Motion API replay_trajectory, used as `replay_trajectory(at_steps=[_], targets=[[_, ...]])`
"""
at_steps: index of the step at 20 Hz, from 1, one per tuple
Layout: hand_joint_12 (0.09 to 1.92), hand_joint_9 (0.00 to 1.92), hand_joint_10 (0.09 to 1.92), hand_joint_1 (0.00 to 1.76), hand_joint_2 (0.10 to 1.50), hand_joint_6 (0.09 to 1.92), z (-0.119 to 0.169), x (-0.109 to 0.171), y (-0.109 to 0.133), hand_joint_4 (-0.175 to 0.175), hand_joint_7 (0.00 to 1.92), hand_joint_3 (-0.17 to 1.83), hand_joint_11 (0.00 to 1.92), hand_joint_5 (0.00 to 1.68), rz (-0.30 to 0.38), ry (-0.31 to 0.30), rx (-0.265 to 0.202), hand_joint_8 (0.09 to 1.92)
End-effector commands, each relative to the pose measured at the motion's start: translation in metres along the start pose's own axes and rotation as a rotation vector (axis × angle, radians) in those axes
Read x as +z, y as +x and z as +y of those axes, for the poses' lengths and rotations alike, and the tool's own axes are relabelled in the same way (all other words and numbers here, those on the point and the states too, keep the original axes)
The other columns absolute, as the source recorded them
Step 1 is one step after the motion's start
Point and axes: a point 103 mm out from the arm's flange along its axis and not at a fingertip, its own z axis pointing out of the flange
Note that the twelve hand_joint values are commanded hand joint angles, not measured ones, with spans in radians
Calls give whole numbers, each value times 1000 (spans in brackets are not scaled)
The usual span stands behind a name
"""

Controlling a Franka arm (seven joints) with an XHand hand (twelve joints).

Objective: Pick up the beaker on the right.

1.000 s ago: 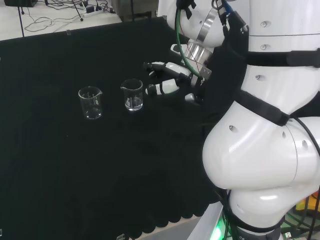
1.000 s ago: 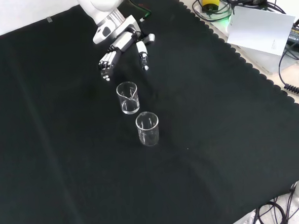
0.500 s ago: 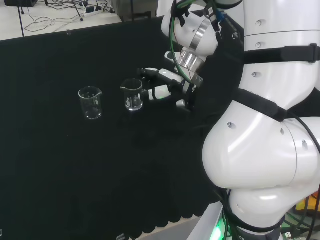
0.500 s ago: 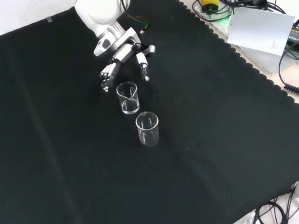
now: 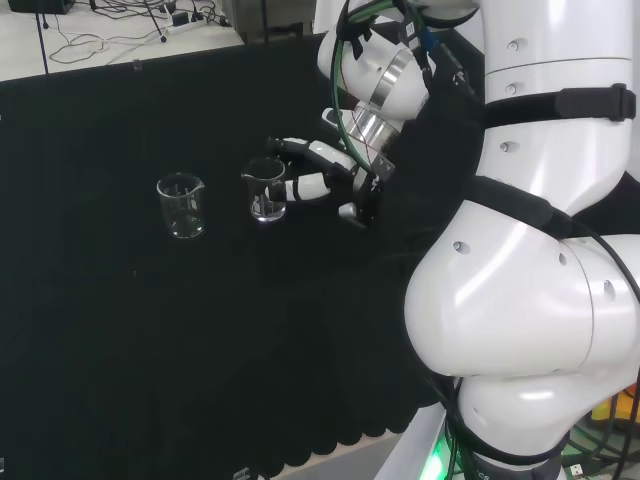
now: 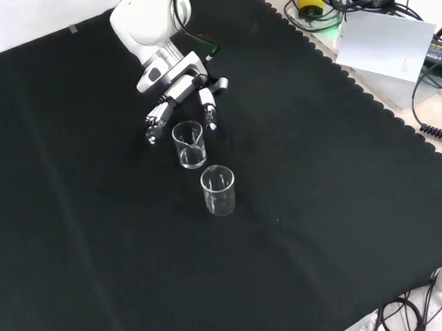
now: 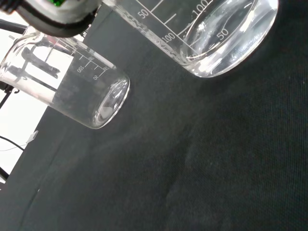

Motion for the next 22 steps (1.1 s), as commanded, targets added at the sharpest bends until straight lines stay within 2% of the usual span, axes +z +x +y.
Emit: replay_trajectory(at_steps=[1, 4, 6, 9, 11, 14, 17, 18, 22], targets=[[1237, 187, 600, 755, 674, 87, 8, 12, 8, -24, 71, 247, 0, 300, -16, 5, 6, 546], [1235, 190, 601, 757, 674, 87, 10, 15, 6, -25, 72, 251, 0, 304, 3, 0, 9, 546], [1234, 198, 604, 763, 674, 87, 10, 14, 1, -24, 79, 254, 0, 313, 17, 5, -9, 548], [1234, 218, 609, 777, 671, 87, 10, 13, 0, -24, 95, 261, 0, 328, 18, 0, -7, 553], [1237, 230, 610, 794, 668, 87, 17, 22, 6, -24, 107, 266, 0, 346, -10, 5, 3, 556], [1242, 247, 594, 812, 655, 87, 18, 21, 6, -24, 122, 303, 0, 383, 7, 9, -8, 550], [1256, 263, 588, 831, 647, 87, 20, 17, 4, -24, 140, 328, 0, 416, 18, -22, 6, 550], [1270, 274, 587, 843, 644, 87, 24, 24, 10, -23, 150, 340, 0, 435, 7, -23, 11, 551], [1307, 320, 580, 914, 637, 87, 26, 21, 8, -20, 198, 385, 0, 499, 13, -28, 17, 560]])
